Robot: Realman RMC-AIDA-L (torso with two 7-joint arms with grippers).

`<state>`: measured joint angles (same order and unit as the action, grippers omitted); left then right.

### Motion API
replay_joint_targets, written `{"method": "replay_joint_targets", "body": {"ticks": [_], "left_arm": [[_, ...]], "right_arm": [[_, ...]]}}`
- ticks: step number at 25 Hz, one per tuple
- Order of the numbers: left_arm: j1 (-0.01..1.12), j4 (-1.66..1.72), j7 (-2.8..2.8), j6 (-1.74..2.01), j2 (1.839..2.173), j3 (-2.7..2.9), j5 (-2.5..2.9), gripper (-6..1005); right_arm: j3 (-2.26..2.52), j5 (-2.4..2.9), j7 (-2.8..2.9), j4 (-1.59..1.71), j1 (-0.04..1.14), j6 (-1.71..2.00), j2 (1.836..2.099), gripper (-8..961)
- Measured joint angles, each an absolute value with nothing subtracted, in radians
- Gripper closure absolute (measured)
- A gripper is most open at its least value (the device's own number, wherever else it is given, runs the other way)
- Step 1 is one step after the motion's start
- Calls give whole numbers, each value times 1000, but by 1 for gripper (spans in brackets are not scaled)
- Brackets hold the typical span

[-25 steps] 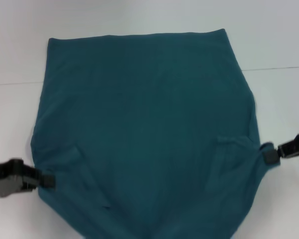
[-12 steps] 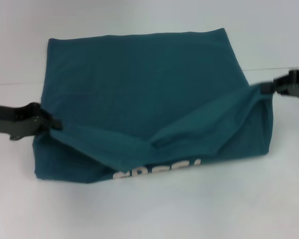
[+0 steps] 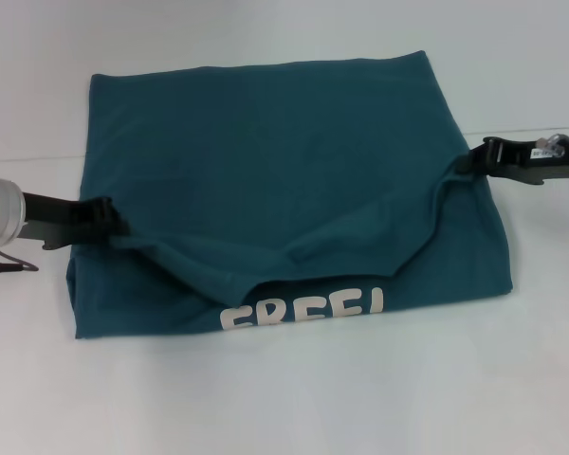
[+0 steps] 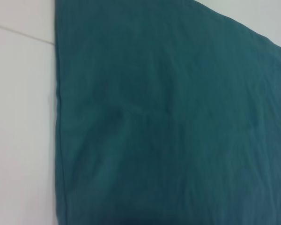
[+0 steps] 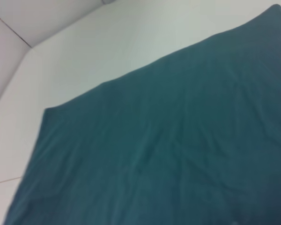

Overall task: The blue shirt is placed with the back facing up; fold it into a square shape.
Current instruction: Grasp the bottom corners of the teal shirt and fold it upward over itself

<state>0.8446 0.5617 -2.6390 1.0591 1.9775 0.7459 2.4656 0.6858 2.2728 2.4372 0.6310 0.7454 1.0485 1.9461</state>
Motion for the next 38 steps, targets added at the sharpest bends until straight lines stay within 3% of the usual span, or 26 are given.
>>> {"method": "replay_joint_targets", "body": {"ticks": [5, 13, 21, 25, 38], "left_arm": [[830, 637, -2642, 1086, 1972, 738, 2454, 950], [886, 618, -2654, 1022, 1952, 736, 2461, 949], [902, 542, -2647, 790, 1989, 834, 2464, 949], [889, 538, -2656, 762, 1992, 826, 2464, 950], [879, 571, -2692, 741, 1992, 820, 2467, 949]], "right_arm": [[678, 2235, 2440, 654, 748, 1046, 1946, 845], [677, 2145, 2442, 651, 769, 988, 1917, 830], [757, 2238, 2433, 501, 832, 701, 1939, 814], [790, 2247, 2430, 496, 839, 643, 1953, 806], [847, 2247, 2429, 498, 903, 589, 1957, 782]]}}
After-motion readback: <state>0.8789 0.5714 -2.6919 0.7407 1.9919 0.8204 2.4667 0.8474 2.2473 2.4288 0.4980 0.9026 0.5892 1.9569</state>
